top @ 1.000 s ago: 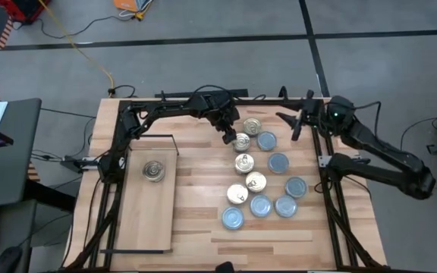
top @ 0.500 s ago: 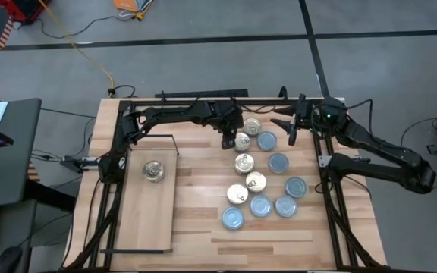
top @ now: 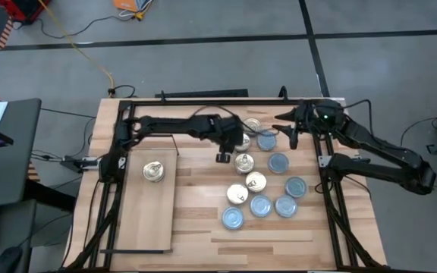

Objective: Stack canned seafood by type on shelf
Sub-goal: Stack the blue and pink tuna can on the blue and pink tuna can on the shelf

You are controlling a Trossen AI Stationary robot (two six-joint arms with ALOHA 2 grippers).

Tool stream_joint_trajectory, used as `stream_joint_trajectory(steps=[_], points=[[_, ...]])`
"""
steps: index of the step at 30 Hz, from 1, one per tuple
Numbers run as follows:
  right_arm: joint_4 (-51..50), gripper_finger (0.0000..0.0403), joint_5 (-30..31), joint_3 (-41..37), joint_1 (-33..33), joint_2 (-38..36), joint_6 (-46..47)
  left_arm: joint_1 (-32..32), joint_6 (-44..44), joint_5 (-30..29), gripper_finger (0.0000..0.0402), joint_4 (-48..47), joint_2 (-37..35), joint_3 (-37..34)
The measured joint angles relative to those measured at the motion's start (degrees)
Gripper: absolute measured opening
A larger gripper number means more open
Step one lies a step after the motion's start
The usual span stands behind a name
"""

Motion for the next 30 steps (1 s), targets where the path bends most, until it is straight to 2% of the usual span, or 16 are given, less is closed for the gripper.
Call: stream_joint_trajectory(steps=[4,7,13,18,26,30], points=[[-0.05,0.0205,0.02,0.0,1.12,6.35,0.32,0.69,-1.36,-0.04,0.0085,8.44,-6.48,-8.53],[-0.66,0.0205,0.08,-0.11,1.75,11.47,-1.89,0.52,-2.11,-3.43,0.0077,15.22,-11.33,-15.42],[-0.04,0.0205,0.31,1.11,1.41,15.89,-2.31,0.63,-7.29,-5.33,0.0075,19.64,-17.18,-24.67],[-0.09,0.0205,0.54,1.09,5.02,22.53,-2.19,0.55,-8.44,-4.96,0.0074,23.71,-16.76,-25.62],[-1.16,0.0205,7.84,2.67,11.85,32.05,-8.18,0.29,-1.03,-4.22,0.0073,32.33,-11.15,-25.65],[-0.53,0.0205,9.34,3.28,13.29,34.96,-12.96,0.28,3.92,-4.46,0.0073,35.21,-8.84,-25.7]])
